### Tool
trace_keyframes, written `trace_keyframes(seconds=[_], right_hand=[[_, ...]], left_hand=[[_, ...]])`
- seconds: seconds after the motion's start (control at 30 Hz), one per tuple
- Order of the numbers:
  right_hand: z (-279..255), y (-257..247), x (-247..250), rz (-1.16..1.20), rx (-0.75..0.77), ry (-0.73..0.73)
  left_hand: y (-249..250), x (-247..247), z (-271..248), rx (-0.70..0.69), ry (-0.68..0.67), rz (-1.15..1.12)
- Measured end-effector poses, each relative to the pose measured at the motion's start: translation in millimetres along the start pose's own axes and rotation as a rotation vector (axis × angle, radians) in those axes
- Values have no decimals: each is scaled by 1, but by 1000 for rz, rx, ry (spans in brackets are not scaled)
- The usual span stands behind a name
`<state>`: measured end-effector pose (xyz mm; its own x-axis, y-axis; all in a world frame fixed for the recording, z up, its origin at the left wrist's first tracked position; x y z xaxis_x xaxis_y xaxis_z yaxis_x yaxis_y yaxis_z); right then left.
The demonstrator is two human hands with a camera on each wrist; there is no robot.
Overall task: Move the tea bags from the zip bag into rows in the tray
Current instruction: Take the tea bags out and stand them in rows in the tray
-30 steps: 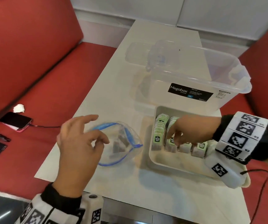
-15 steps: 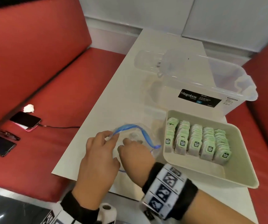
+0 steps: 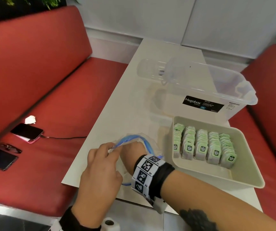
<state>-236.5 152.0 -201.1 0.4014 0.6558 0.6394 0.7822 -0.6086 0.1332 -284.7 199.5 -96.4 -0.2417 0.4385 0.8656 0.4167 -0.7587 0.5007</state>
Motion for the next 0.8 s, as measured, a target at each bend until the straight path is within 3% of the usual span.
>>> trace_keyframes(seconds=[0.07, 0.13, 0.23, 0.27, 0.33, 0.4, 0.5, 0.6, 0.7, 0.8], right_hand=[[-4, -19, -10, -207, -120, -129], [-18, -15, -5, -136, -136, -108], [-25, 8, 46, -140, 26, 329], [-29, 14, 54, -78, 145, 404], [-46, 18, 59, 9, 227, 424], [-60, 20, 70, 50, 235, 563], [-81, 45, 81, 142, 186, 716], [-94, 89, 92, 394, 111, 851], [-99, 111, 96, 541, 101, 878], [-105, 124, 99, 589, 134, 877]], left_hand=[[-2, 2, -1, 1, -12, 3], [-2, 2, -1, -2, -21, 3], [-3, 2, 0, -2, -27, 7], [-4, 0, 2, 10, -31, 13], [-6, -1, 9, 40, -42, 12], [-7, -2, 16, 55, -41, -3], [-8, -2, 27, 67, -35, -34], [-10, -6, 36, 61, -37, -60], [-5, -8, 38, 39, -36, -103], [6, 5, 33, 7, 76, -138]])
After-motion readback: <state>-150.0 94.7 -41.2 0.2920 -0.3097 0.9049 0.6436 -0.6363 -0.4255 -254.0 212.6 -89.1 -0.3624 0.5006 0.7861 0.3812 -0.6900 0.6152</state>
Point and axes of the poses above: each hand's wrist, its own z-axis towards the middle knuckle, its own x-axis out of the back of the hand, y = z × x, the point moved 9 cm from there along z, towards the middle knuckle, and after that the axes turned 12 degrees about x, right-handed, at the moved point
